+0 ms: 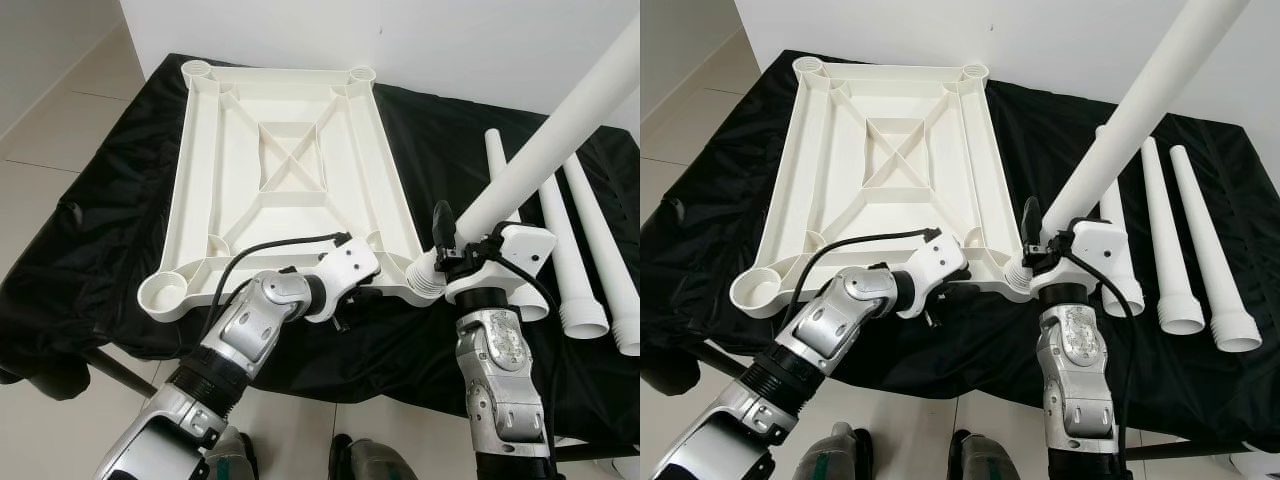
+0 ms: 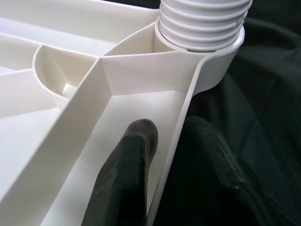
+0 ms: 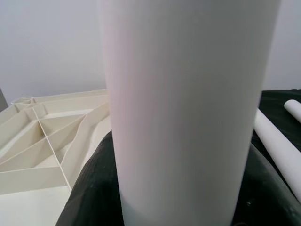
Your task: Building children table
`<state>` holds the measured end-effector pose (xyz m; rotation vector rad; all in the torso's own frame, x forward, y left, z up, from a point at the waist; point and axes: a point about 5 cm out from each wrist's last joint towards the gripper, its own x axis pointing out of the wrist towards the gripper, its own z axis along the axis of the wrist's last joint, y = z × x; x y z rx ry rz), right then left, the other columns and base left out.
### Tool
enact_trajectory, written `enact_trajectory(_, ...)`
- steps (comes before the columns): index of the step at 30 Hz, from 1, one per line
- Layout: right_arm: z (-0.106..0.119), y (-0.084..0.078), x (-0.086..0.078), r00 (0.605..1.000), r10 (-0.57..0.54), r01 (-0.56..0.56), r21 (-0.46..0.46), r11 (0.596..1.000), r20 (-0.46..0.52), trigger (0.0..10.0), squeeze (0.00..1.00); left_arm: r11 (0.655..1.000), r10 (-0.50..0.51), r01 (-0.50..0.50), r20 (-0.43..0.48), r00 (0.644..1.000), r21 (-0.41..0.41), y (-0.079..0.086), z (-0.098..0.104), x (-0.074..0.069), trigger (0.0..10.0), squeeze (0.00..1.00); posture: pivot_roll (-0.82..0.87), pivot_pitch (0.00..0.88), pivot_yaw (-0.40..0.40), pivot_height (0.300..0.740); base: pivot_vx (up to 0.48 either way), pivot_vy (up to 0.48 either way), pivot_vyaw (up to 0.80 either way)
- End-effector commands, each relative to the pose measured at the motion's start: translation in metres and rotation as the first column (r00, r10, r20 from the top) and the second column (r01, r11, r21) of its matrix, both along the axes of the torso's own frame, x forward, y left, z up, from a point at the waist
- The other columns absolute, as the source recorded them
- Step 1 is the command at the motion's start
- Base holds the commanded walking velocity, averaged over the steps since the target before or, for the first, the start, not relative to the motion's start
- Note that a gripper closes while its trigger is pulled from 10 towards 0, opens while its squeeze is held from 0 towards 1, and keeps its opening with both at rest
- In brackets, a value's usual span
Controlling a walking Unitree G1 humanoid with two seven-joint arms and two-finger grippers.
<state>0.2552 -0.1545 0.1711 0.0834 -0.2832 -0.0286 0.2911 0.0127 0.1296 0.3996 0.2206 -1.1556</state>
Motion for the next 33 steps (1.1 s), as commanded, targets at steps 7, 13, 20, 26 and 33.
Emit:
enact_trajectory(7, -0.03, 0.002, 0.0, 0.98, -0.087, 0.086, -0.016, 0.996, -0.18, 10.0, 0.0, 1.0, -0.004, 0.005, 0.063, 0.998, -0.019, -0.004, 0.017, 0.005, 10.0, 0.0, -0.05, 0.088, -0.02, 0.74, 0.0, 0.0, 0.0)
enact_trajectory(13, -0.031, 0.005, -0.003, 0.974, -0.13, 0.131, -0.009, 0.991, -0.183, 10.0, 0.0, 1.0, -0.001, 0.002, 0.065, 0.998, -0.019, -0.003, 0.017, 0.005, 10.0, 0.0, -0.05, 0.087, -0.02, 0.74, 0.0, 0.0, 0.0)
enact_trajectory(20, -0.031, -0.003, -0.004, 0.959, -0.212, 0.213, -0.017, 0.977, -0.189, 10.0, 0.0, 1.0, -0.001, 0.002, 0.066, 0.998, -0.02, -0.003, 0.018, 0.006, 10.0, 0.0, -0.05, 0.089, -0.017, 0.74, 0.0, 0.0, 0.0)
enact_trajectory(26, -0.029, -0.005, -0.003, 0.955, -0.23, 0.229, -0.026, 0.973, -0.186, 10.0, 0.0, 1.0, 0.0, 0.002, 0.066, 0.998, -0.021, -0.004, 0.018, 0.006, 10.0, 0.0, -0.05, 0.089, -0.018, 0.74, 0.0, 0.0, 0.0)
enact_trajectory(33, -0.028, -0.006, -0.002, 0.959, -0.217, 0.219, -0.01, 0.976, -0.183, 10.0, 0.35, 1.0, 0.0, 0.001, 0.066, 0.998, -0.025, -0.004, 0.019, 0.006, 10.0, 0.0, -0.05, 0.088, -0.021, 0.74, 0.0, 0.0, 0.0)
